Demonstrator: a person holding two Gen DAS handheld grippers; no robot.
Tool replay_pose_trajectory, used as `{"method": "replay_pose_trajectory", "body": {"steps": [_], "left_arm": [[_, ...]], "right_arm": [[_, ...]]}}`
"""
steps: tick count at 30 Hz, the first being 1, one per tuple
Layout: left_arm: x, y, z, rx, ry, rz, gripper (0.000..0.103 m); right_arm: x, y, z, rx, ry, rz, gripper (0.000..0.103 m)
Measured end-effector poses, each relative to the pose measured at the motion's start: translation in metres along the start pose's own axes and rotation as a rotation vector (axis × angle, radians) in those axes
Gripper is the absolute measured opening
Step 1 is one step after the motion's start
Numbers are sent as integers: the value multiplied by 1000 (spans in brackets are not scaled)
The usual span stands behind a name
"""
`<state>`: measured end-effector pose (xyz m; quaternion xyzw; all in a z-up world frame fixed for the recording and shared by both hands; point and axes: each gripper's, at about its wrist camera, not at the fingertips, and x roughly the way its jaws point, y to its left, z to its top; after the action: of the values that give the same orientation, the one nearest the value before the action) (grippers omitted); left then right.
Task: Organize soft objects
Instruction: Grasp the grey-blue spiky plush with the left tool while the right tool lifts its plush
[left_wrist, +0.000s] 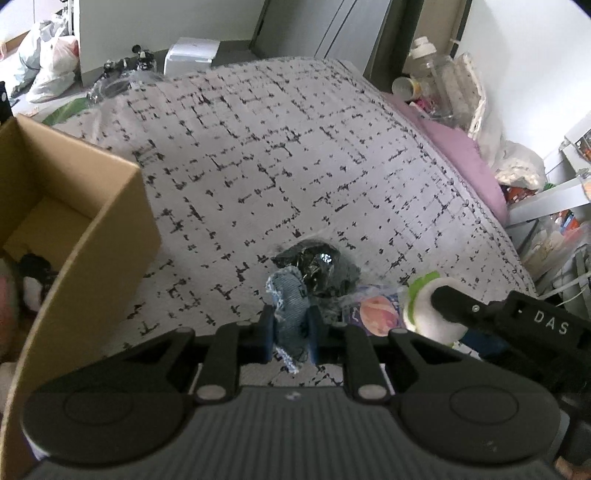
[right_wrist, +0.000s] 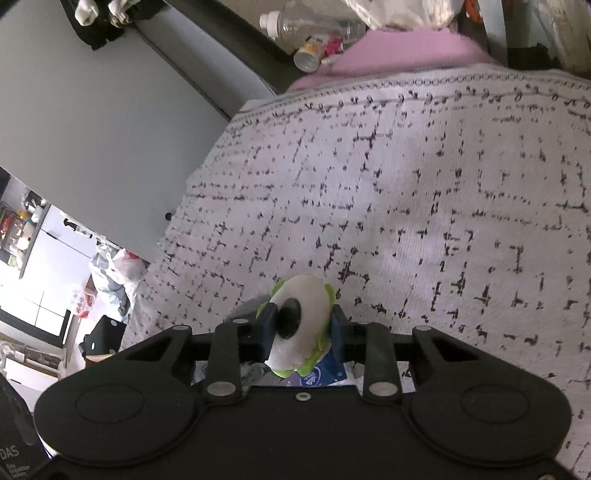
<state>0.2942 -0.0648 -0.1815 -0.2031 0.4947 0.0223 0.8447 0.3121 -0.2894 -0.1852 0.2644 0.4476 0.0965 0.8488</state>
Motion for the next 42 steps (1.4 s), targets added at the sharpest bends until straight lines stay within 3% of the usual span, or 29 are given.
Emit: {"method": "replay_pose_trajectory", "body": {"steps": [18, 42], "left_arm": [[-83, 9, 13, 5, -120, 3, 17], [-136, 75, 46, -27, -213, 78, 17]], "right_arm": [[-37, 21, -2, -57, -19, 77, 30], [-64, 99, -27, -228, -63, 151, 30]]}}
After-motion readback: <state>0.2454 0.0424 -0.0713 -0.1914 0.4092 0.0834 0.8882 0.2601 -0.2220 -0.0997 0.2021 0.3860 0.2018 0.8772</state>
